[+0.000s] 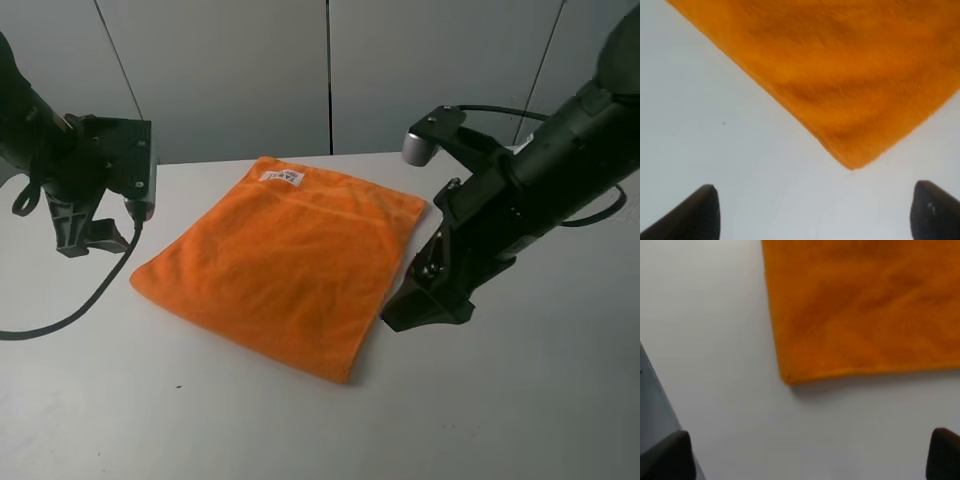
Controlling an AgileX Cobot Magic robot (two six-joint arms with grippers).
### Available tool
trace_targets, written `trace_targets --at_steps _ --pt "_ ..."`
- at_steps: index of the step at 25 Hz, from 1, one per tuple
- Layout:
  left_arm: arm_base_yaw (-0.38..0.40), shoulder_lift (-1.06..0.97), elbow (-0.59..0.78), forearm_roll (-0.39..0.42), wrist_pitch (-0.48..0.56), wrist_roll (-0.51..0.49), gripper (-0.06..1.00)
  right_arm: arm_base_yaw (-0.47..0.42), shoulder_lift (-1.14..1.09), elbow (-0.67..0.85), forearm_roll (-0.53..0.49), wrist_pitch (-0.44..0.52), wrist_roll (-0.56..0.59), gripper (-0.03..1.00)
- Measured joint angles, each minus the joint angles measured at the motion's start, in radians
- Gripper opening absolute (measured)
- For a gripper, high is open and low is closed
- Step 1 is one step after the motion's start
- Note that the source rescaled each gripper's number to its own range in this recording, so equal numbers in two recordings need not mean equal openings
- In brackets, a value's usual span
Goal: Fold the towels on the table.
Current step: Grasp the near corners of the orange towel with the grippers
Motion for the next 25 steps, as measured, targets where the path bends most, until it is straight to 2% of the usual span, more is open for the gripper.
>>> trace_targets --at_steps 4,7,13,17,20,25 --pt "0.0 0.022 0.029 0.002 0.006 0.086 0.98 0.114 0.144 -0.105 -0.083 -0.004 0.025 1.0" --pt "0.0 0.057 0.043 0.008 0.013 0.149 0.98 0.16 0.231 -0.136 -0.103 -0.004 0.029 1.0" --pt "0.0 0.125 0.053 0.013 0.015 0.256 0.98 0.167 0.31 -0.139 -0.14 -0.018 0.164 1.0" --pt "0.0 0.159 0.074 0.013 0.005 0.327 0.98 0.168 0.31 -0.14 -0.173 -0.046 0.175 1.0" --pt "0.0 0.163 0.095 0.013 -0.036 0.351 0.98 0.193 0.31 -0.143 -0.251 -0.091 0.205 1.0" --pt "0.0 0.168 0.102 0.02 -0.07 0.403 0.98 0.321 0.326 -0.145 -0.441 -0.144 0.345 1.0"
